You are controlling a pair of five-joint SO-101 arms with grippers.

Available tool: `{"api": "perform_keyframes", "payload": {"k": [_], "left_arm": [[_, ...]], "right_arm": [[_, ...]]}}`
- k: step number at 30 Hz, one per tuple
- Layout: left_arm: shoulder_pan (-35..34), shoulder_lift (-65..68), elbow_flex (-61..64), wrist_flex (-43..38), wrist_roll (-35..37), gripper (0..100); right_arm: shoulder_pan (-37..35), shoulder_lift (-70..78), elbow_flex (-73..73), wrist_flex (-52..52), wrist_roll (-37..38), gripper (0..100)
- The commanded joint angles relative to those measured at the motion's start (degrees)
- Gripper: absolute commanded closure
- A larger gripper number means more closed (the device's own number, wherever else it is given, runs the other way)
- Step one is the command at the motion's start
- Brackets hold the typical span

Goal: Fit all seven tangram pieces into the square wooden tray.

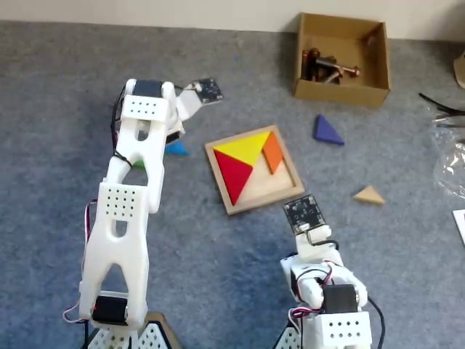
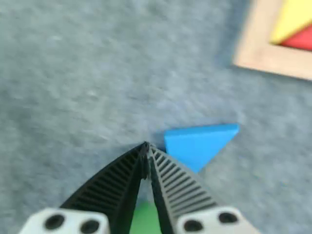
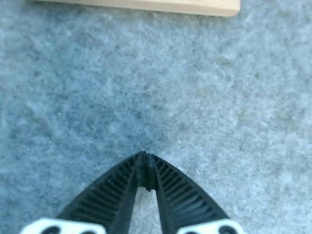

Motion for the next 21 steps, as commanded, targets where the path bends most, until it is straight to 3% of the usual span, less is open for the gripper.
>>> {"api": "perform_keyframes", "payload": {"k": [1, 21], "left_arm": [[3.38, -1.01, 0.22, 5.27, 0.62, 99], [8.48, -1.1, 6.46, 5.63, 0.7, 99]], "right_arm": [[-0.4, -0.75, 6.81, -1.71, -0.09, 99.3], [-0.4, -0.75, 6.81, -1.71, -0.09, 99.3]]}}
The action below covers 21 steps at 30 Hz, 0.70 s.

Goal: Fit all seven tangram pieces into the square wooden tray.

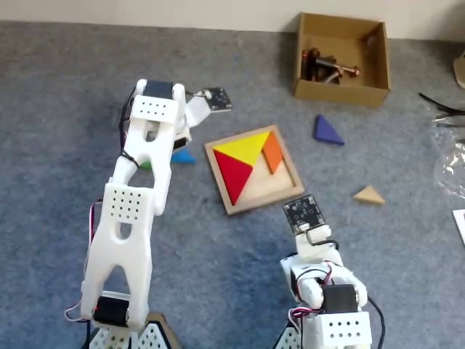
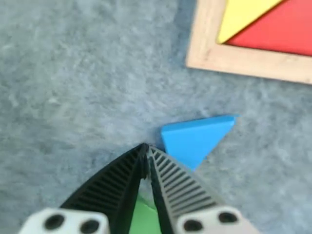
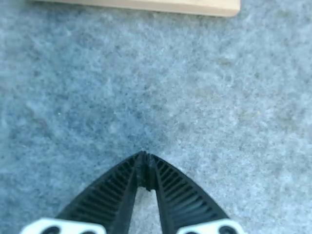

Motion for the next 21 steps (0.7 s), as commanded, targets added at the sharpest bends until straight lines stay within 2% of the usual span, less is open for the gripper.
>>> {"api": "perform_keyframes", "payload": {"k": [1, 8, 14, 21], "left_arm": [[4.18, -0.13, 3.12, 2.11, 0.7, 99], [4.35, -0.13, 3.21, 2.11, 0.79, 99], [6.02, -1.98, 4.09, 2.29, 7.3, 99], [8.66, -11.56, 17.27, 2.2, 7.38, 99]], "right_arm": [[-0.4, -0.75, 6.81, -1.71, -0.09, 99.3], [-0.4, -0.75, 6.81, -1.71, -0.09, 99.3], [-0.4, -0.75, 6.81, -1.71, -0.09, 99.3], [-0.4, -0.75, 6.81, -1.71, -0.09, 99.3]]}}
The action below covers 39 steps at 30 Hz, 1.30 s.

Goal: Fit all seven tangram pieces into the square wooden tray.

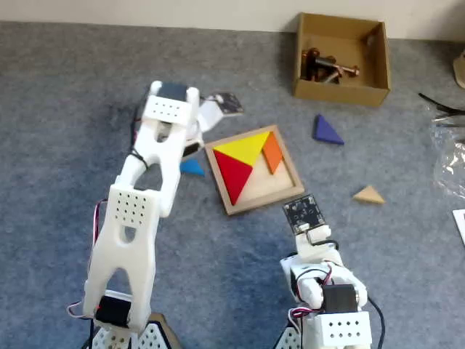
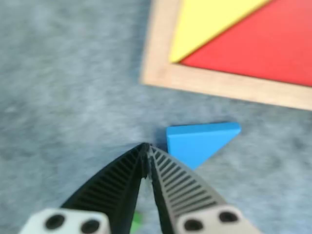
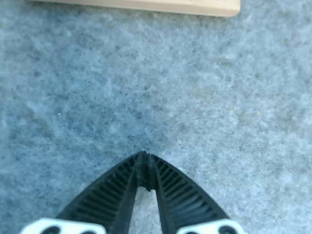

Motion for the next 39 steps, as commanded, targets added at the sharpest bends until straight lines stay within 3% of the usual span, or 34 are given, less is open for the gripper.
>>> {"api": "perform_keyframes", "payload": {"k": [1, 8, 19, 28, 39], "left_arm": [[5.23, -7.52, 10.24, 1.67, 0.53, 99], [7.87, -13.41, 22.11, 1.58, 0.79, 99], [13.05, -21.14, 33.27, 1.58, 8.53, 99], [17.36, -24.48, 35.03, 1.58, 12.66, 99], [18.15, -32.31, 37.76, 1.67, 11.34, 99]], "right_arm": [[-0.4, -0.75, 6.81, -1.71, -0.09, 99.3], [-0.4, -0.75, 6.81, -1.71, -0.09, 99.3], [-0.4, -0.75, 6.81, -1.71, -0.09, 99.3], [-0.4, -0.75, 6.81, -1.71, -0.09, 99.3], [-0.4, -0.75, 6.81, -1.71, -0.09, 99.3]]}}
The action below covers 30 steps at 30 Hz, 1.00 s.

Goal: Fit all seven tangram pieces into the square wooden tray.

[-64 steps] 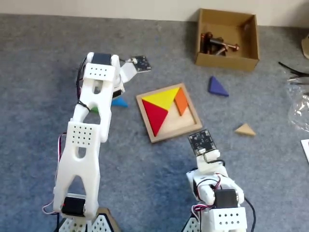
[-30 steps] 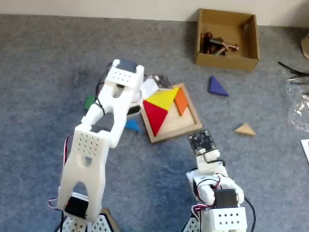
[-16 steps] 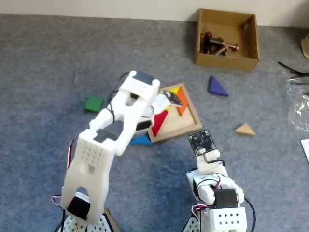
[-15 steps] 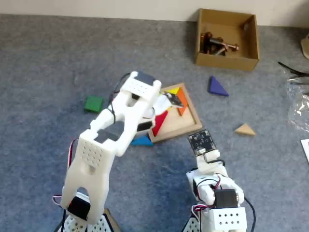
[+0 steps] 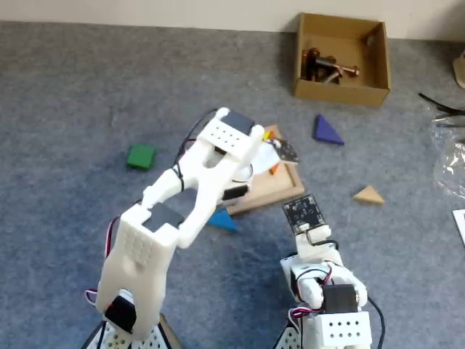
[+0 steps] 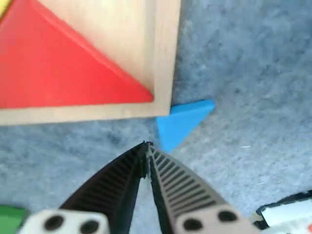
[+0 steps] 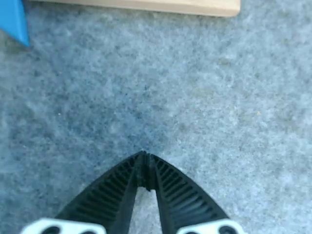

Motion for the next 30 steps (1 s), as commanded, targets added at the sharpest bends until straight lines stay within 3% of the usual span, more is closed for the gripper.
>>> {"api": "perform_keyframes", "payload": {"k": [1, 6, 10, 18, 30], "left_arm": [[1.71, -5.76, 4.0, 1.14, -2.9, 99], [4.62, -8.04, 14.29, 1.14, -16.7, 99], [6.9, -12.18, 19.38, 1.05, -23.38, 99], [7.43, -17.89, 19.74, 0.97, -30.07, 97], [4.26, -17.89, 20.0, -9.23, -29.89, 88]], "right_arm": [[-0.4, -0.75, 6.81, -1.71, -0.09, 99.3], [-0.4, -0.75, 6.81, -1.71, -0.09, 99.3], [-0.4, -0.75, 6.81, -1.71, -0.09, 99.3], [-0.4, -0.75, 6.81, -1.71, -0.09, 99.3], [-0.4, -0.75, 6.81, -1.71, -0.09, 99.3]]}}
